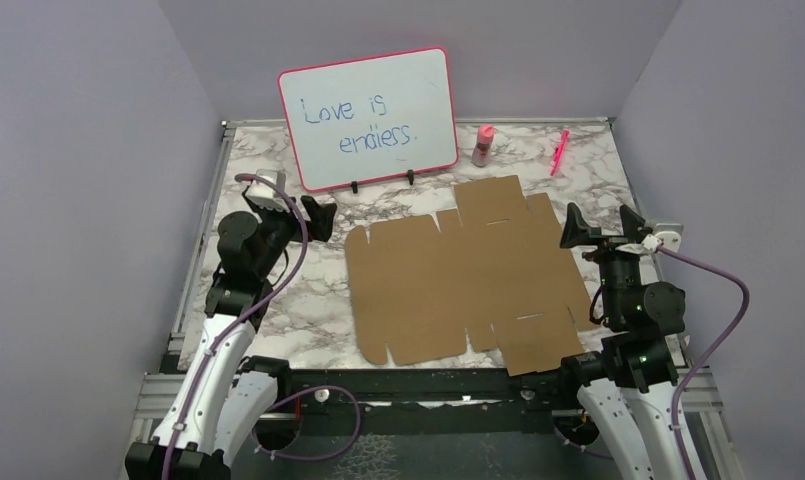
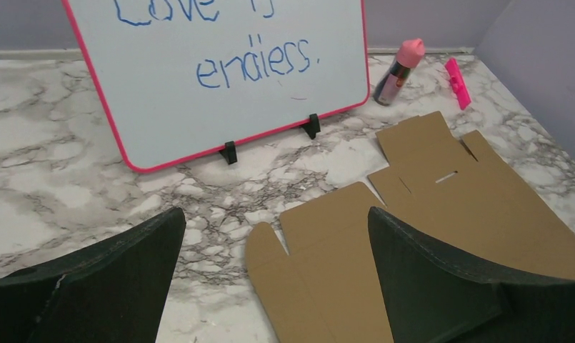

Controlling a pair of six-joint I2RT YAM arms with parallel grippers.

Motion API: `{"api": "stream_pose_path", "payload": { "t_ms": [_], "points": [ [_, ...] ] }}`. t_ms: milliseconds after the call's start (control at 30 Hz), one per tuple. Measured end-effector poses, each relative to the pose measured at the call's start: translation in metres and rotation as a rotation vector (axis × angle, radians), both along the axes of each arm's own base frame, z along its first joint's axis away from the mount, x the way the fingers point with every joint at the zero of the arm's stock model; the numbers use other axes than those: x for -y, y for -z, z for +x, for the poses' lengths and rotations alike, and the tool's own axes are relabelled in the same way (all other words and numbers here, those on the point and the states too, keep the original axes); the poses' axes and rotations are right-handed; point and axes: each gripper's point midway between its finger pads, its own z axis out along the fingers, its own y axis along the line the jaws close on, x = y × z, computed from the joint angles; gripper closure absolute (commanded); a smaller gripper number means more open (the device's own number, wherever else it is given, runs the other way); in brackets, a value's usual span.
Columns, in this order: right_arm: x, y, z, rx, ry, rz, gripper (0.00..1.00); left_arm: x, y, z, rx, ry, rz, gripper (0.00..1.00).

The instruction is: Fold the paper box

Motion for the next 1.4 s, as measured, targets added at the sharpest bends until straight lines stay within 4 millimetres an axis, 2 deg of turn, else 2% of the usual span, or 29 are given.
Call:
{"api": "stream_pose_path", "payload": {
  "t_ms": [167,367,500,733,867,1000,1167,1267,1400],
  "points": [
    [0.000,0.001,0.000,-0.005,0.000,0.013,0.00,0.017,0.004,0.009,-0.054,0.068,-0.069,0.01],
    [-0.001,0.002,0.000,-0.007,-0.007,0.031,0.00,0.034,0.039,0.028,-0.189,0.110,-0.175,0.01],
    [-0.003,0.006,0.002,-0.024,-0.018,0.039,0.00,0.045,0.049,0.035,-0.218,0.125,-0.190,0.01],
    [-0.015,0.019,0.009,-0.081,-0.065,0.029,0.00,0.097,0.071,0.056,-0.255,0.205,-0.134,0.01],
    [-0.022,0.022,0.010,-0.091,-0.099,0.022,0.00,0.126,0.089,0.079,-0.280,0.267,-0.077,0.01],
    [-0.027,0.021,0.009,-0.088,-0.122,0.018,0.00,0.147,0.102,0.106,-0.281,0.337,-0.029,0.01],
    [-0.031,0.021,0.008,-0.088,-0.144,0.014,0.00,0.166,0.117,0.127,-0.292,0.422,0.010,0.02],
    [-0.034,0.022,0.009,-0.102,-0.160,0.016,0.00,0.171,0.127,0.129,-0.318,0.444,0.034,0.02],
    [-0.042,0.027,0.017,-0.159,-0.190,0.029,0.00,0.168,0.147,0.116,-0.378,0.444,0.042,0.02]
  ]
}}
